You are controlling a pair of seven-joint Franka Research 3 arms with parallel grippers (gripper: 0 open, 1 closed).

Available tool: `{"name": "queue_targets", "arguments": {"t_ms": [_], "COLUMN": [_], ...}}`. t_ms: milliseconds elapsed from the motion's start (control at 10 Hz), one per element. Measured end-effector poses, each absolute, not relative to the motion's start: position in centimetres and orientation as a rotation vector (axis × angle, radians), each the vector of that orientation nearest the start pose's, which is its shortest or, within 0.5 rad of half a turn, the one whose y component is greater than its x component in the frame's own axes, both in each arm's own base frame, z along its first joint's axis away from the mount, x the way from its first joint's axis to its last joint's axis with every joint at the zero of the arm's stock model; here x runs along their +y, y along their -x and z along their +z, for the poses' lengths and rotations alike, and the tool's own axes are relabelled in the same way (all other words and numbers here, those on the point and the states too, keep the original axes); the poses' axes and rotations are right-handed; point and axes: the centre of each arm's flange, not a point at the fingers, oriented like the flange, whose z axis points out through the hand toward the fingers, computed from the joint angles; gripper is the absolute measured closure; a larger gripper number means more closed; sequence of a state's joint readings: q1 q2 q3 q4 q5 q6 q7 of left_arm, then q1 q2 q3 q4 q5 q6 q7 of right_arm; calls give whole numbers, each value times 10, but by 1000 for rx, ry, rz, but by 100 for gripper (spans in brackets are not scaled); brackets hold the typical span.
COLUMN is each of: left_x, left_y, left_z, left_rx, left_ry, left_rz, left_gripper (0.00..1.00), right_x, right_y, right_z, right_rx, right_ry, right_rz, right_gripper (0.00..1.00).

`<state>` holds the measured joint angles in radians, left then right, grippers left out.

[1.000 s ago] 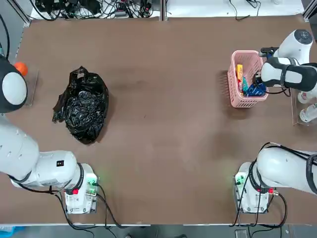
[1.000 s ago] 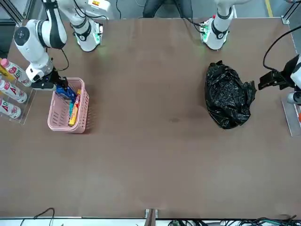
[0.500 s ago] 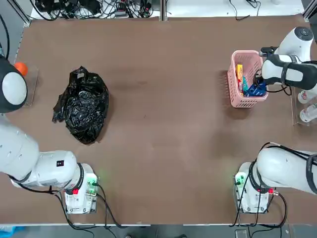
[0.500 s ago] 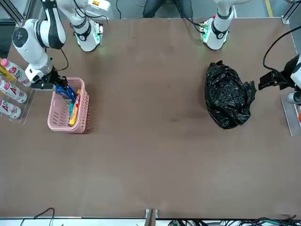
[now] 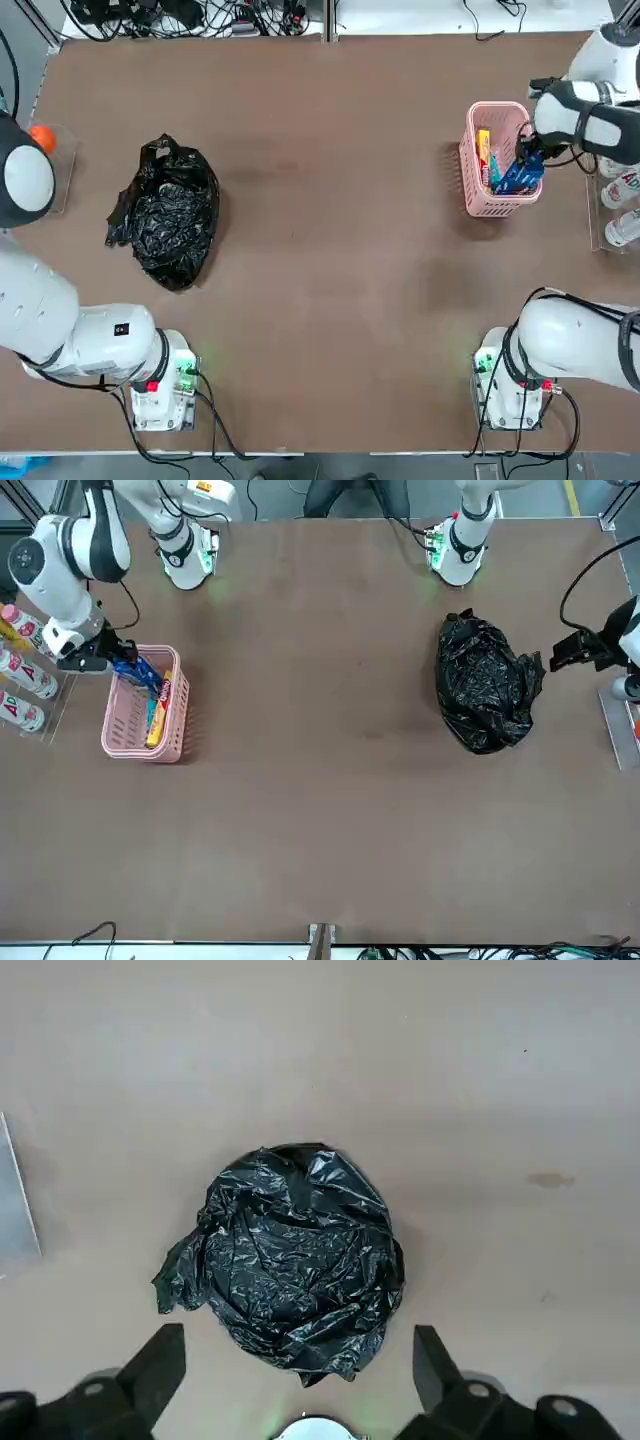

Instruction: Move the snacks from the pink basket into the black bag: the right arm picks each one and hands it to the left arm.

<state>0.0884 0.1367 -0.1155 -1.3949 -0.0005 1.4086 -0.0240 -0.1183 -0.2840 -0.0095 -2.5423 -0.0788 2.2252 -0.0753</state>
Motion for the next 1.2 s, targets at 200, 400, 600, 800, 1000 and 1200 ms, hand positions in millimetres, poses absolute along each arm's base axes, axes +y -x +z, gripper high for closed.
{"name": "queue_targets", "arguments": {"t_ms": [200,400,600,800,1000,1200], "left_x": [-11,-11,-15,-23,-32,-48], "left_y": [-579,-579,-579,-579,-579,-580], "left_z": [616,616,616,616,614,608], "left_rx": [5,3,-40,-132,-320,-502], "left_ry": [3149,3149,3162,3171,3169,3158], "left_rz": [193,193,195,200,217,252], "left_gripper": [0,0,0,0,0,0], "right_x": [-53,-47,-41,-30,-22,-14], "right_y": [-433,-443,-453,-462,-466,-468], "right_z": [398,423,456,496,528,542], "right_rx": [-10,-28,-42,-57,-59,-33], "right_ry": [3200,3203,3206,3196,3170,3094], "right_rz": [72,76,69,57,35,10], "right_gripper": [49,49,49,49,49,49]}}
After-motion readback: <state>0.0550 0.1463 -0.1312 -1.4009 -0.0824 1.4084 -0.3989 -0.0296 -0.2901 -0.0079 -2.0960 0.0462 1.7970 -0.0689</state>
